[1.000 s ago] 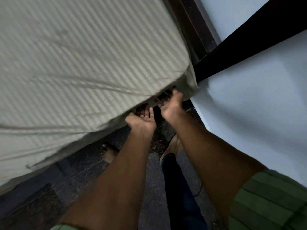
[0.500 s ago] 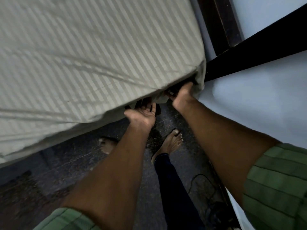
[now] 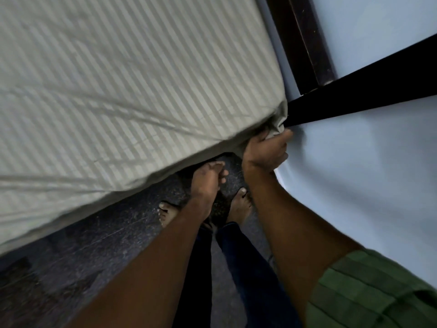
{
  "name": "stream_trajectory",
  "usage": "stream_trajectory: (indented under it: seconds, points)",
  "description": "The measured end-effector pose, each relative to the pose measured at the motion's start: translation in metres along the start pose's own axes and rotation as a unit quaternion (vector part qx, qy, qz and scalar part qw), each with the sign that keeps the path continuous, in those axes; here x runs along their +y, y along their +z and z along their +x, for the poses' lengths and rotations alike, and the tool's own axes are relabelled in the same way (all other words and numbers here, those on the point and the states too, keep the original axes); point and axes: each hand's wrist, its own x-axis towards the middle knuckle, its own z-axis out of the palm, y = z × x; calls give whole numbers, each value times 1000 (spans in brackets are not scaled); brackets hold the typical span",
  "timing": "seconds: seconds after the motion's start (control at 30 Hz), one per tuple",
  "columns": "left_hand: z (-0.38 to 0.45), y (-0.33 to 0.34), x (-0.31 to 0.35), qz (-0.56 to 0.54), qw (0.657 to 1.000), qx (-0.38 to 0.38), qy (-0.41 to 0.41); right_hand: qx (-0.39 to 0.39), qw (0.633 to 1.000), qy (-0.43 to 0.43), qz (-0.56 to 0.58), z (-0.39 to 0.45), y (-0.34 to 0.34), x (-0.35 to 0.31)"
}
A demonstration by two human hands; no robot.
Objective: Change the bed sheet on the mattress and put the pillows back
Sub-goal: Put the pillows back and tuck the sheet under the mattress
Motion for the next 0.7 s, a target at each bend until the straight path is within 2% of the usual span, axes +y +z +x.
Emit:
stream_trajectory:
  seconds: [0.17,0.27,0.33,0.47,0.53,0.63,0.7]
  points:
    - [-4,17,18,0,999,-24,21,38,991,-129,25,-16,-17,11]
    - [4,23,23,35,999,-25,5,-8,979,-203,14,-18,-22,15]
    - [8,23,23,47,999,-24,-2,-38,975,-220,-1,-13,-16,11]
    - [8,16,9,48,999,-7,22,-90,981,-174,-13,0,-3,9]
    - [6,14,2,38,999,5,23,-70,985,-157,8,4,-1,9]
    - [4,16,-3,11,1000,7,-4,-65,991,-101,56,4,-1,6]
    - [5,21,-2,-51,998,-16,-32,-78,990,-49,104,-1,-1,7]
